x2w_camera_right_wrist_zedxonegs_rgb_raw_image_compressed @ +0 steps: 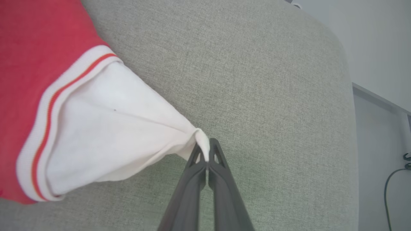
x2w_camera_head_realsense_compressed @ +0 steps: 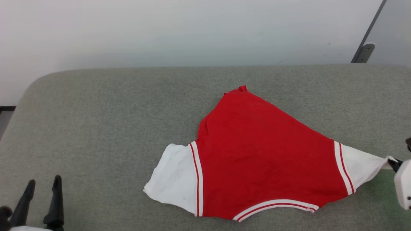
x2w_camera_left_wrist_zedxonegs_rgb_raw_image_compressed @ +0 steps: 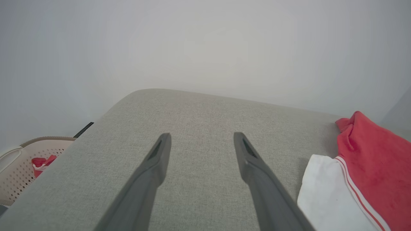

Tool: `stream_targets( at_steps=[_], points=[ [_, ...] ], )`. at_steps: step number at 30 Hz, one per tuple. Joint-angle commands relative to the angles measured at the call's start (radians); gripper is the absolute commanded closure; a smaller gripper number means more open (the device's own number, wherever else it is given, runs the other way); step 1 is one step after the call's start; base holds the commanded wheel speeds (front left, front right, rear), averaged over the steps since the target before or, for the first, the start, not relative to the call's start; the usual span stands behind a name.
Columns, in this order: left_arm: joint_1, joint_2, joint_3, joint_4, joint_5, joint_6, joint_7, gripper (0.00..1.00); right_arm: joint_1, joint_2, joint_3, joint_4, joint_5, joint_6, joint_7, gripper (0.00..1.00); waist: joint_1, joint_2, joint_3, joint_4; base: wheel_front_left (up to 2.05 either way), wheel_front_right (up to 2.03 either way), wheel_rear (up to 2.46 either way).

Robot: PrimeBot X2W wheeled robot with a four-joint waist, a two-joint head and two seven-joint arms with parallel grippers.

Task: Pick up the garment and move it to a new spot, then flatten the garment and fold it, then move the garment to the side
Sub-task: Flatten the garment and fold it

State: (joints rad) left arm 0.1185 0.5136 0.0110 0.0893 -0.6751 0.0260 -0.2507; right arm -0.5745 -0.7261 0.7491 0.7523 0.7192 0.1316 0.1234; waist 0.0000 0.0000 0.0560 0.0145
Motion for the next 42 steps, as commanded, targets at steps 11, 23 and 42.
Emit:
stream_targets(
  at_steps=[11,23,42],
  points=[
    [-0.052,0.063,-0.054,-0.056,-0.025,-0.036,0.158,0.00,-0.062,0.024,0.023,0.001,0.063,-0.002,0.075,0.00,0.0000,0.0000,-0.021,-0.037,0.00,0.00,0.00],
    [-0.189,0.136,-0.156,-0.114,-0.098,-0.080,0.466,0.00,-0.022,0.044,-0.081,-0.122,0.063,-0.002,-0.031,0.00,0.0000,0.0000,-0.051,-0.079,0.00,0.00,0.00],
    [-0.408,0.129,-0.368,0.084,-0.190,-0.091,0.940,0.00,0.141,0.317,-0.551,-0.353,-0.307,-0.002,-0.237,0.00,0.0000,0.0000,0.060,-0.154,0.00,0.00,0.00]
  ],
)
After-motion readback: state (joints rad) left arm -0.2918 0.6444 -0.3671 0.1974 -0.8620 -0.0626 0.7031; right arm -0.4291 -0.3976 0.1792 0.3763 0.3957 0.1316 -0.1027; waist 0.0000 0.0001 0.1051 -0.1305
